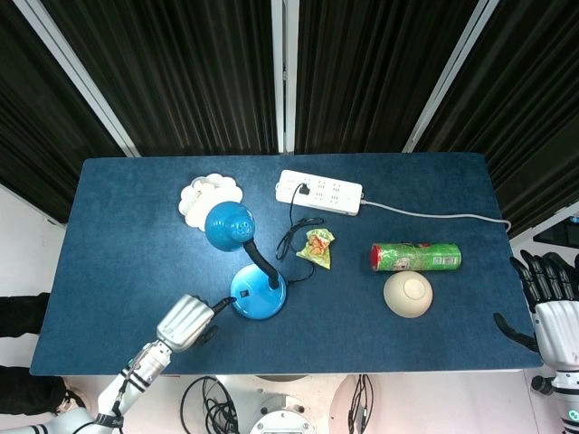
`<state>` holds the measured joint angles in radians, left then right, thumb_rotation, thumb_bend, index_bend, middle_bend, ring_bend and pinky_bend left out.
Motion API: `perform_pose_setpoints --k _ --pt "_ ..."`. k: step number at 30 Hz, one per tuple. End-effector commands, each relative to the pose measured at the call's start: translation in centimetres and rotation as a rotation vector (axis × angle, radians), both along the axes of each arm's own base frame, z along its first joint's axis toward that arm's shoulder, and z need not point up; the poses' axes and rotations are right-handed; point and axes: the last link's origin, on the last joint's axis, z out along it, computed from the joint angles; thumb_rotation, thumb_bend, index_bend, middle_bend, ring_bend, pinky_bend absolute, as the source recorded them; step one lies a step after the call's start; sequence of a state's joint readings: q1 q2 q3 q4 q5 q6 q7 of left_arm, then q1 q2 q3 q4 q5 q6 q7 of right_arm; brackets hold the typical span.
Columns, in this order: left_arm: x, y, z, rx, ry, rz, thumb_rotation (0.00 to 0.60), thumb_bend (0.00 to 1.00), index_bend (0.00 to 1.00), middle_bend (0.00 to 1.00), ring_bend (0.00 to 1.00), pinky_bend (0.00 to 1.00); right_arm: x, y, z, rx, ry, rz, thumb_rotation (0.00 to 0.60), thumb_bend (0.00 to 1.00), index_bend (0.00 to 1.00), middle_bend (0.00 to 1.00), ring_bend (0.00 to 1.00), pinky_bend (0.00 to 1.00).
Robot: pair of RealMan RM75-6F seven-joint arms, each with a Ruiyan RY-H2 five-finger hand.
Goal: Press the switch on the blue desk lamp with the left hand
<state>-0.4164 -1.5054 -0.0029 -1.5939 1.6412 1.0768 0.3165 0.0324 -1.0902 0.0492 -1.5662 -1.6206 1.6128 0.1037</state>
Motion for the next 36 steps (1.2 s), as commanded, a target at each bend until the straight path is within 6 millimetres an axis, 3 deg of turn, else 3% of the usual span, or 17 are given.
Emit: perform_pose_setpoints --k 1,17,36 --pt "0.2 0.4 -0.8 -0.015 0.013 0.001 0.6 0.39 0.2 0.77 0.71 0.7 -0.1 0.0 0.0 -0.001 -0.002 -0.004 0.6 0.18 0.0 0.0 0.0 0.0" --pt "0.9 2.4 -2.7 -0.053 0.035 0.02 0.6 0.4 0.19 0.77 0.71 0.7 -0.8 0.0 0.5 -0.01 -0.013 -0.022 0.6 0.18 0.0 0.0 0.0 0.0" --pt "0.3 2.9 -2.9 -0.05 0.055 0.038 0.6 0.41 0.18 0.77 0.71 0.7 -1.2 -0.1 0.6 -0.008 -0.029 -0.037 0.6 0.18 0.0 0.0 0.0 0.0"
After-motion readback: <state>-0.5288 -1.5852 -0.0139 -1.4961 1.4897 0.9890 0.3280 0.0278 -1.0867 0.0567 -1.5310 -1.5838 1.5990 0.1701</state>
